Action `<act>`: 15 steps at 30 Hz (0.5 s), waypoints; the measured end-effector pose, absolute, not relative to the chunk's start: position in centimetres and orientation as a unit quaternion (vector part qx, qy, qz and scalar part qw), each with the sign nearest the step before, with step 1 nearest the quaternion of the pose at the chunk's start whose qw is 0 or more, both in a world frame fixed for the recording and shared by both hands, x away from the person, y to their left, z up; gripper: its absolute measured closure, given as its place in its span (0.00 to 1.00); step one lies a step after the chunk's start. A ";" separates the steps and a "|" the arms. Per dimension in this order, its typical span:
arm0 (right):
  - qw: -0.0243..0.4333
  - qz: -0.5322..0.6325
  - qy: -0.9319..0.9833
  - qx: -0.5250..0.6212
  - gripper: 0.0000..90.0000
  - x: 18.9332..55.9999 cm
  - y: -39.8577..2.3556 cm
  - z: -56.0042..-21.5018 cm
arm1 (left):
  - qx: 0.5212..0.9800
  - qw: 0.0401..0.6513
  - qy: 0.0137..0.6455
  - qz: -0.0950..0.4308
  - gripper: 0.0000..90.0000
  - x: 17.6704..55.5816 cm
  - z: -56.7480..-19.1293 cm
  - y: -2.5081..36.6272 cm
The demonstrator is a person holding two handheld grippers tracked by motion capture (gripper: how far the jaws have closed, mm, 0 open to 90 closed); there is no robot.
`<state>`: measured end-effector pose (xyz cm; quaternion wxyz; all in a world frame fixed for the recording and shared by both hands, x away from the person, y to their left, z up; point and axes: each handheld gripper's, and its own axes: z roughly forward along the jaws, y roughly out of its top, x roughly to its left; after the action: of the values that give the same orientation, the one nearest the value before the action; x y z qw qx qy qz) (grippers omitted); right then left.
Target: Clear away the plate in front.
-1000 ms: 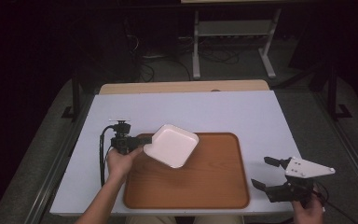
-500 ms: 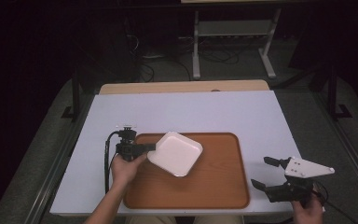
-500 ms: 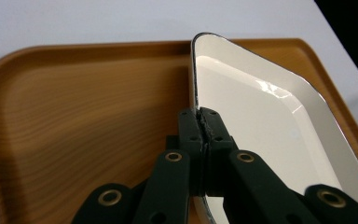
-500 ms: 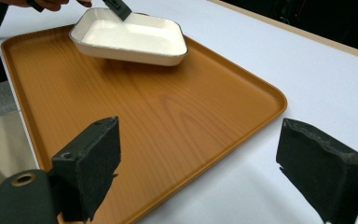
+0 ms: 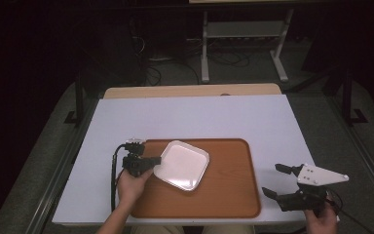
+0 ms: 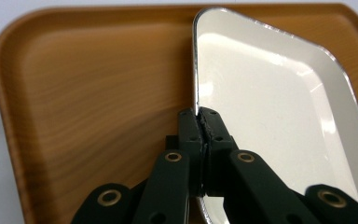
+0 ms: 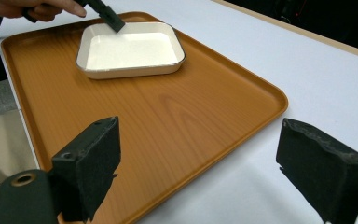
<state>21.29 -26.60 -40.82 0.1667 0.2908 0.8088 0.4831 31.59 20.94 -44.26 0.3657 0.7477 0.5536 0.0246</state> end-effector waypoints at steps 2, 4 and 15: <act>0.167 0.483 0.809 0.291 0.14 21.3 -26.6 -40.8 | 0.745 0.368 0.556 0.023 0.98 31.3 -44.4 21.0; 0.167 0.482 0.809 0.292 0.14 21.3 -26.6 -40.8 | 0.744 0.365 0.559 0.029 0.97 30.9 -44.3 21.0; 0.169 0.480 0.809 0.294 0.14 21.3 -26.6 -40.8 | 0.774 0.341 0.531 0.047 0.82 29.2 -43.9 20.6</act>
<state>21.29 -26.59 -40.80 0.1693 0.2936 0.8093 0.4797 29.23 20.62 -43.88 0.3412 0.7740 0.5313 0.0466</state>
